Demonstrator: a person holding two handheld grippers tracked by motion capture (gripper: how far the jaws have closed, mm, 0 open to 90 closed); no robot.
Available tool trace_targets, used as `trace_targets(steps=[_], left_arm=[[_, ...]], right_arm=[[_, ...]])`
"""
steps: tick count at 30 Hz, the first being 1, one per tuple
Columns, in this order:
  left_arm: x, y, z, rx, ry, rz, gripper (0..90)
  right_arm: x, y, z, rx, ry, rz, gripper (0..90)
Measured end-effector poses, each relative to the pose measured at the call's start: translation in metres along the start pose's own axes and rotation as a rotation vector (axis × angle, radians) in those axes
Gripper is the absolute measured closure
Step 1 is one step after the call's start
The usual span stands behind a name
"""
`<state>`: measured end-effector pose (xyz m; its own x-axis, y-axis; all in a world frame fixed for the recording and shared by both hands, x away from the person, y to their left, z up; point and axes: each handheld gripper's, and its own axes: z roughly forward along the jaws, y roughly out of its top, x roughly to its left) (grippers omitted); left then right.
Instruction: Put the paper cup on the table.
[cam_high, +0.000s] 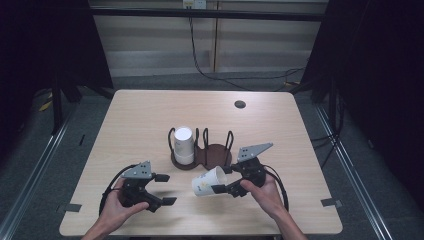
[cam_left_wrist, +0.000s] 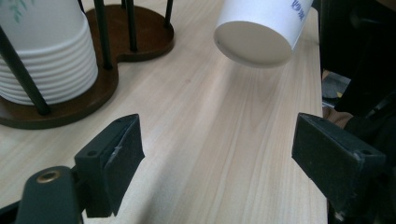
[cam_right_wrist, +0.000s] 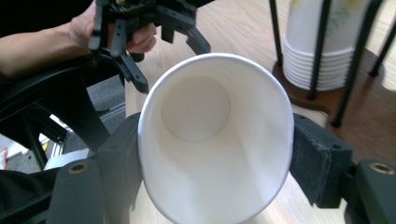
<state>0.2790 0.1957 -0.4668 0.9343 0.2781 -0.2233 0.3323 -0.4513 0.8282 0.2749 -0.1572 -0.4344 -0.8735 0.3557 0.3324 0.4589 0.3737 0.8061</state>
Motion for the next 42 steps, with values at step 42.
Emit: trace_targets(steps=[42], left_arm=[[0.008,-0.002,-0.009,0.001,0.064,-0.012,16.7]], right_arm=[[-0.025,-0.009,-0.06,0.089,-0.192,0.076,26.6]])
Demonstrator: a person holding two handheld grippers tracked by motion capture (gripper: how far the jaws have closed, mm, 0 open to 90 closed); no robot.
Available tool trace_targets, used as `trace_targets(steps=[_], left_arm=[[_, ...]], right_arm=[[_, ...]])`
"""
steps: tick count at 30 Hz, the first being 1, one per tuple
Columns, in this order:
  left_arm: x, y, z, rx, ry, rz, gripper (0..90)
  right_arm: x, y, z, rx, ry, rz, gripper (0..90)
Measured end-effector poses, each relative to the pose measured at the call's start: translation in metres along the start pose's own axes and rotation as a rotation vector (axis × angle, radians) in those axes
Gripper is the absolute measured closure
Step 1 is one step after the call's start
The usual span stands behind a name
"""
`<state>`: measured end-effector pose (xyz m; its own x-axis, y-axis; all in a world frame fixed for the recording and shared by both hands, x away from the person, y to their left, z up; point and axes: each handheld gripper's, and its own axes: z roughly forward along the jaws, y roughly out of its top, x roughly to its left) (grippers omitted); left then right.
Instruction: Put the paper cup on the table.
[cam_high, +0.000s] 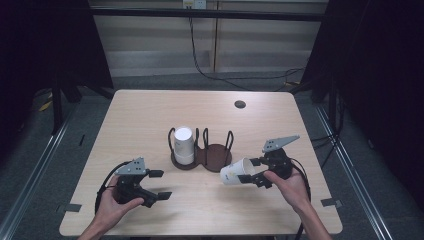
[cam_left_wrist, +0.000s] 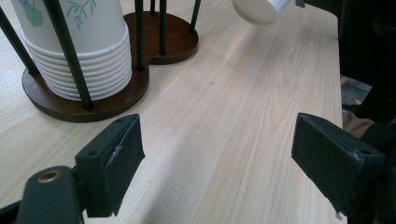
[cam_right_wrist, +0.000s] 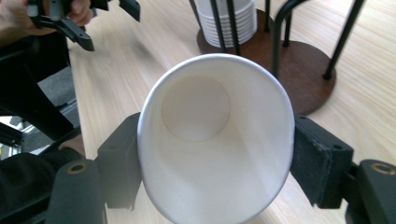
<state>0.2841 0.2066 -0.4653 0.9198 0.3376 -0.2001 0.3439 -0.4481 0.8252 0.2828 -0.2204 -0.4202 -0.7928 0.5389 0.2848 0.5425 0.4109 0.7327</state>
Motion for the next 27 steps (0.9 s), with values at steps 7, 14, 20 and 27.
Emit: trace_targets(steps=[7,14,20,27], left_arm=[[-0.001,-0.001,0.002,0.009,0.001,0.008,16.6],[-0.001,-0.001,0.003,0.007,0.002,0.012,16.7],[-0.002,-0.002,0.003,0.017,0.004,0.019,16.7],[-0.004,-0.002,0.005,0.02,-0.003,0.03,16.7]], right_arm=[[-0.007,0.004,-0.005,0.019,-0.026,0.005,26.1],[-0.015,0.007,-0.006,0.058,-0.065,0.023,25.6],[-0.022,0.014,-0.013,0.076,-0.107,0.032,25.5],[-0.031,0.018,-0.013,0.093,-0.137,0.048,25.4]])
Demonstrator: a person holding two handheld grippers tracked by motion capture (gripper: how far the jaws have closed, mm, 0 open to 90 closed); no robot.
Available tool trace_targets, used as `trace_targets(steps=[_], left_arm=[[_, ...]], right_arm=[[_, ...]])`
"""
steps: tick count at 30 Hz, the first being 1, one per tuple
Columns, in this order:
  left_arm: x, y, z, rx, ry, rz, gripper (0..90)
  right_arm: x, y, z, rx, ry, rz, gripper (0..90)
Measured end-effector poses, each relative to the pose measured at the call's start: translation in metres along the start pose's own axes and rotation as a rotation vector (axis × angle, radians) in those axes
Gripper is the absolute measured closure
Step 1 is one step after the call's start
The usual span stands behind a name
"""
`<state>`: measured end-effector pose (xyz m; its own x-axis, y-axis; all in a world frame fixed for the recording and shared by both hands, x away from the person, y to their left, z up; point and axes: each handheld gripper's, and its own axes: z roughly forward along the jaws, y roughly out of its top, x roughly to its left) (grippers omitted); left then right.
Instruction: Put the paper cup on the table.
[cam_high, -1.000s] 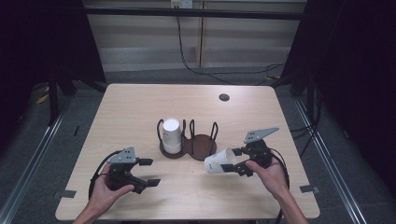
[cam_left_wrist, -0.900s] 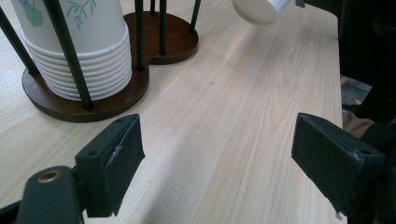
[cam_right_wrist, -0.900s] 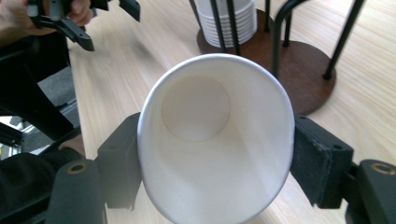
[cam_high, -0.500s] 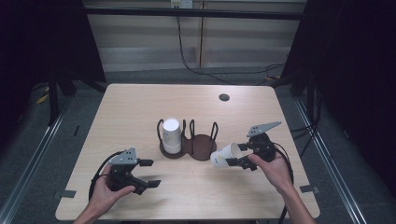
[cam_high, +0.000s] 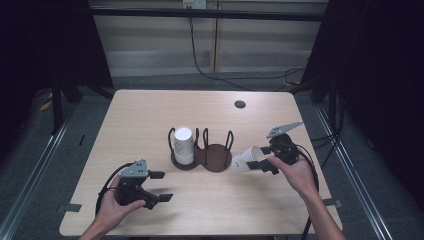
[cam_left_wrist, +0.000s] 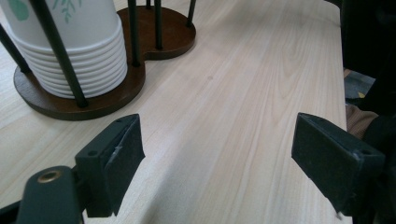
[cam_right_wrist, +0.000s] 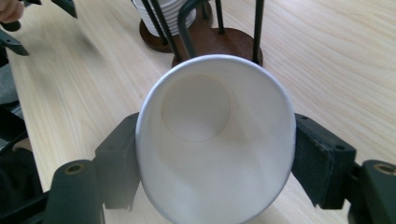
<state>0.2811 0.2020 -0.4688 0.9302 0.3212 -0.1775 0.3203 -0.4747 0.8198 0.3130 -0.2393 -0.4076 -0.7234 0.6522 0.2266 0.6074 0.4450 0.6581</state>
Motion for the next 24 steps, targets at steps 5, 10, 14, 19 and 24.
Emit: trace_targets(steps=[5,10,14,19,24], left_arm=[[0.0,0.0,0.0,0.001,0.0,-0.003,16.7],[0.0,0.0,0.0,0.001,0.005,-0.005,16.6],[0.001,-0.001,0.001,0.011,0.002,0.0,16.6],[0.0,0.0,0.0,0.014,0.004,0.007,16.5],[0.001,-0.001,0.0,0.012,0.004,0.006,16.5]], right_arm=[[-0.006,0.004,0.004,0.042,-0.033,0.008,25.4],[-0.012,0.009,0.006,0.074,-0.051,0.017,25.1],[-0.017,0.012,0.008,0.104,-0.076,0.028,25.0],[-0.023,0.018,0.013,0.154,-0.118,0.064,24.7],[-0.029,0.021,0.013,0.176,-0.152,0.072,24.3]])
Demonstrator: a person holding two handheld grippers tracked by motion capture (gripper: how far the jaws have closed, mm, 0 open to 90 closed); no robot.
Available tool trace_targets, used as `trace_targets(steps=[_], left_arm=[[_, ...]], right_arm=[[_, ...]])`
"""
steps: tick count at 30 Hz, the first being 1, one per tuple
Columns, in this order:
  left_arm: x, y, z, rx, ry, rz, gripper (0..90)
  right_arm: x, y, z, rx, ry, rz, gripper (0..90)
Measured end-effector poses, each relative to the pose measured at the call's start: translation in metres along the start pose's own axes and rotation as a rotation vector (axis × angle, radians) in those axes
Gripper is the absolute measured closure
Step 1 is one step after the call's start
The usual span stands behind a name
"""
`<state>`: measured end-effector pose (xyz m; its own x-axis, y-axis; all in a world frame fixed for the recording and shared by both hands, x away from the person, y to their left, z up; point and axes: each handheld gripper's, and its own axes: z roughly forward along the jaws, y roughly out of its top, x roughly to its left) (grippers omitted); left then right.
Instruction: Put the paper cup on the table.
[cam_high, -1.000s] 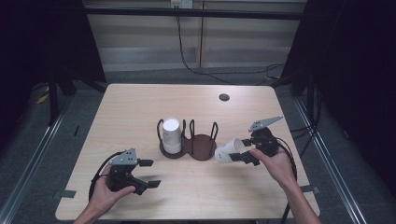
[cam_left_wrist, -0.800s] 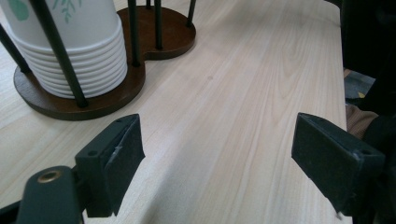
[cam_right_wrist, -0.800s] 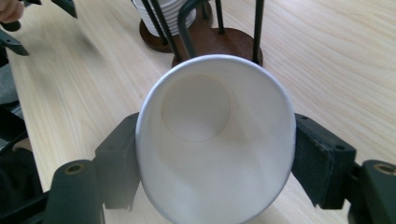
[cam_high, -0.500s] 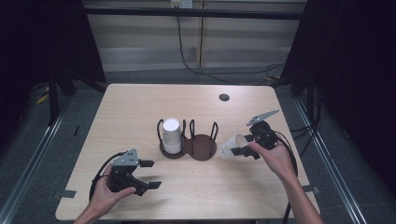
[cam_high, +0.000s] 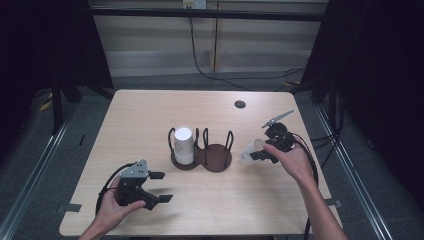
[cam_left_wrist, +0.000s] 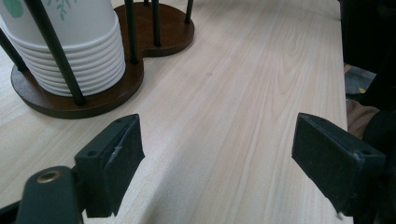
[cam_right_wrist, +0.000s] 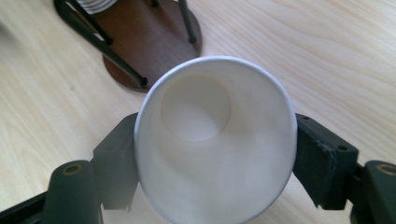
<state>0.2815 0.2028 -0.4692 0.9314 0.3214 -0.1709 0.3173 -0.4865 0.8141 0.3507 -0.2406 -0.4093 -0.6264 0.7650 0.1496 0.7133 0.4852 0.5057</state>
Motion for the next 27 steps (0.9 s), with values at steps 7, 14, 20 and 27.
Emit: trace_targets(steps=[7,14,20,27], left_arm=[[-0.001,0.0,0.001,0.001,0.0,-0.007,16.2],[0.0,0.0,0.001,0.01,0.0,0.003,16.1],[0.0,0.0,0.001,0.012,0.001,0.005,16.1],[0.0,-0.001,0.001,0.014,0.001,0.005,16.2]], right_arm=[[-0.001,0.008,0.004,0.022,-0.037,-0.005,23.9],[-0.003,0.016,0.008,0.082,-0.062,-0.007,24.1],[-0.007,0.019,0.01,0.12,-0.083,-0.016,24.5],[-0.01,0.02,0.018,0.182,-0.12,-0.026,24.4]])
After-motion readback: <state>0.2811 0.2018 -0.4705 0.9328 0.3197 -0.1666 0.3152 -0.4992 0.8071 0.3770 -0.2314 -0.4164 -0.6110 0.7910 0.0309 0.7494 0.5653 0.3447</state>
